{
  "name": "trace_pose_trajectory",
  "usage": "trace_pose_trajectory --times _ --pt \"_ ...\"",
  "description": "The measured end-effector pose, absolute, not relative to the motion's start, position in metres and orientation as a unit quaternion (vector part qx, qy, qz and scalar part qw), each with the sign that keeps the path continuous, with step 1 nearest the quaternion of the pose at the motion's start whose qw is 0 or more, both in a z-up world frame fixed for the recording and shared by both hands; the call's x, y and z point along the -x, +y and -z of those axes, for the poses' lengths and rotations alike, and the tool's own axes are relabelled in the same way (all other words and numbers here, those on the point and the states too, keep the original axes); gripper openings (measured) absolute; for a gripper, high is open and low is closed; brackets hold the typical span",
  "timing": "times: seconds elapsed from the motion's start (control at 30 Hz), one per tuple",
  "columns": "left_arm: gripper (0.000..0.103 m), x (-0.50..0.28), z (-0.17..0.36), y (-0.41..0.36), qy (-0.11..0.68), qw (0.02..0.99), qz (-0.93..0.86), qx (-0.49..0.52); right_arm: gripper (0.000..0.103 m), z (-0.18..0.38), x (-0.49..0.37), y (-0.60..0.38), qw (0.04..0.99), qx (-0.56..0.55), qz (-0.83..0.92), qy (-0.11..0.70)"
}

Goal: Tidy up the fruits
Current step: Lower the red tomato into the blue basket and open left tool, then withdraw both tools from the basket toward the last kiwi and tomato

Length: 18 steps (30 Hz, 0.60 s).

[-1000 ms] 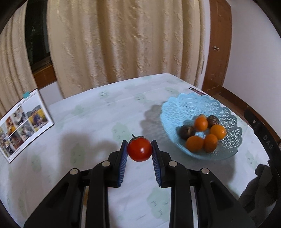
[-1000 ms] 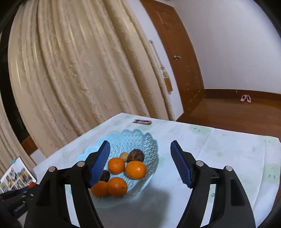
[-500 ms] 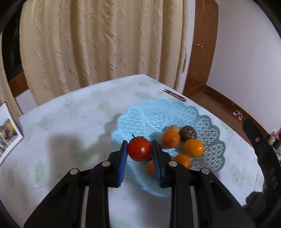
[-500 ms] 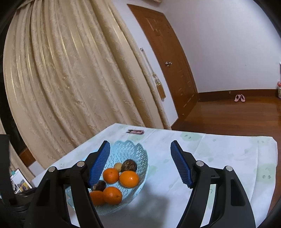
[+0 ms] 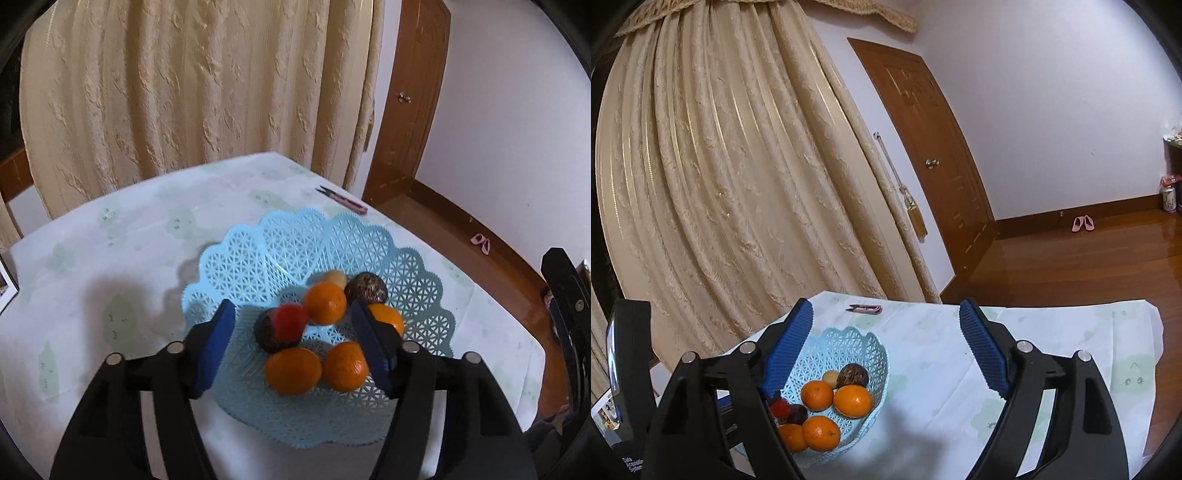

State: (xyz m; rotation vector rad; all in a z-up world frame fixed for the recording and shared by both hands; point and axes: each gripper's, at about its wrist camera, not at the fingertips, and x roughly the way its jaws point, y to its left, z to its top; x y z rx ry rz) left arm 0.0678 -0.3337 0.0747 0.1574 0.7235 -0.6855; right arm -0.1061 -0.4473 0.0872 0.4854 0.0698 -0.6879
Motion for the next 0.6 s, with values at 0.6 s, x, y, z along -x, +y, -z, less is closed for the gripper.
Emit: trace_pose_trajectory --times 0.6 --pt "0.09 -0.067 -0.094 -0.279 0.341 0.899 0.269 -0.054 0.084 -0.088 0.105 -0.441 0.919 -0.221 0.323 0.035"
